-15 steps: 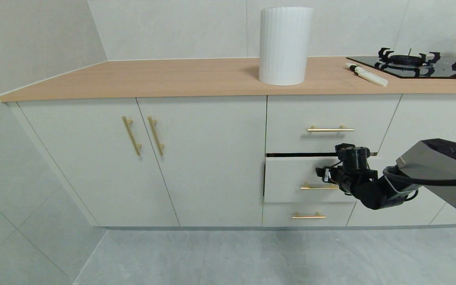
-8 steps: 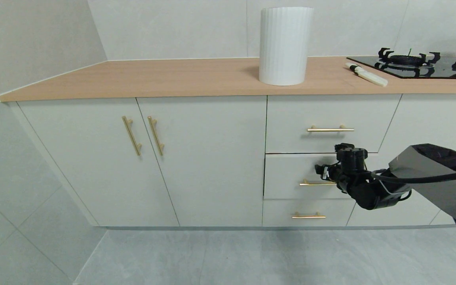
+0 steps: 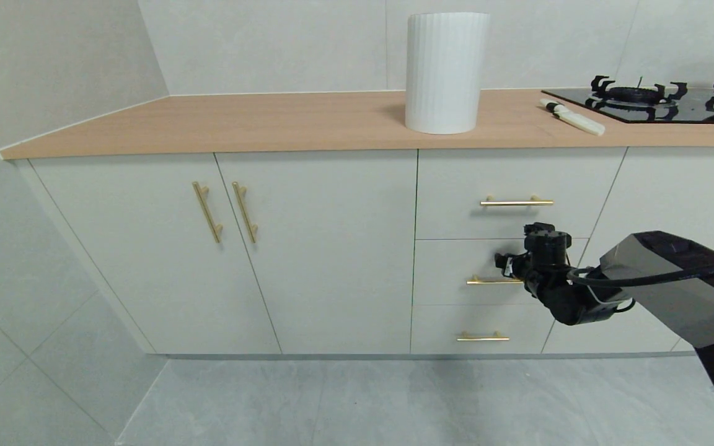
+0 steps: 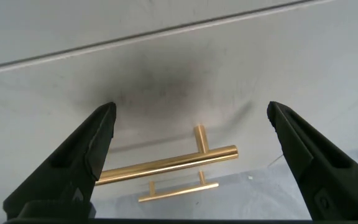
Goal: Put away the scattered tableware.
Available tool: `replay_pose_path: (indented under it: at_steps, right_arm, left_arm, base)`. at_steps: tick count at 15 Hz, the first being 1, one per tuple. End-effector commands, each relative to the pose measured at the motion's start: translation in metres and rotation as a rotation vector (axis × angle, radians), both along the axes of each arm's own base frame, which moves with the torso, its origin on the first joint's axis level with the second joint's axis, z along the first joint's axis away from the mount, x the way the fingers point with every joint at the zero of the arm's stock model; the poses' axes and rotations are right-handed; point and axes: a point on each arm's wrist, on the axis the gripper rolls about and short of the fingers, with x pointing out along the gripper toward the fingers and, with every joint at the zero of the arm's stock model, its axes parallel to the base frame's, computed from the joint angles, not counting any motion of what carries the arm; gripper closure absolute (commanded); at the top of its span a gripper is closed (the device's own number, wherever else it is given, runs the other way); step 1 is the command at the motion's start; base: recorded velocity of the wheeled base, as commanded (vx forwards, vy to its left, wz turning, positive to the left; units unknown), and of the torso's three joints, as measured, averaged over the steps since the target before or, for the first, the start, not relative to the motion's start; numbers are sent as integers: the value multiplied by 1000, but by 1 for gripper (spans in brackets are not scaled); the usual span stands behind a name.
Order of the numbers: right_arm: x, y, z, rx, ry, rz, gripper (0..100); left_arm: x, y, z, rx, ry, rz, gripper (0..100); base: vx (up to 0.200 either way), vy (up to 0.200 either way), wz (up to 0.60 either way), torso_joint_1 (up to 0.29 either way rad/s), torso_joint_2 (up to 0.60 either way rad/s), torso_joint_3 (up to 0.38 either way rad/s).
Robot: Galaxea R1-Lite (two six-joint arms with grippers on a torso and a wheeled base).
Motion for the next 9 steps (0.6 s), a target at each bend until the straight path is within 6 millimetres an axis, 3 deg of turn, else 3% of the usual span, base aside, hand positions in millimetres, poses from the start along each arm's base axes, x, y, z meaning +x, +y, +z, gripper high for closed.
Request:
replay_pose_path:
  at_steps: [1, 5, 9]
  right_arm:
    - [1, 0, 0, 0, -5, -4, 0]
    - [-10, -2, 4, -10, 23, -15, 0]
    - [-70, -1, 52, 0, 68, 84, 0]
  left_arm:
    - [0, 0, 0, 0, 1, 0, 0]
    - [0, 0, 0, 0, 1, 0, 0]
    - [0, 0, 0, 0, 1, 0, 0]
  base:
    - [0, 0, 0, 0, 0, 0]
    - [0, 0, 0, 0, 0, 0]
    - [0, 0, 0, 0, 0, 0]
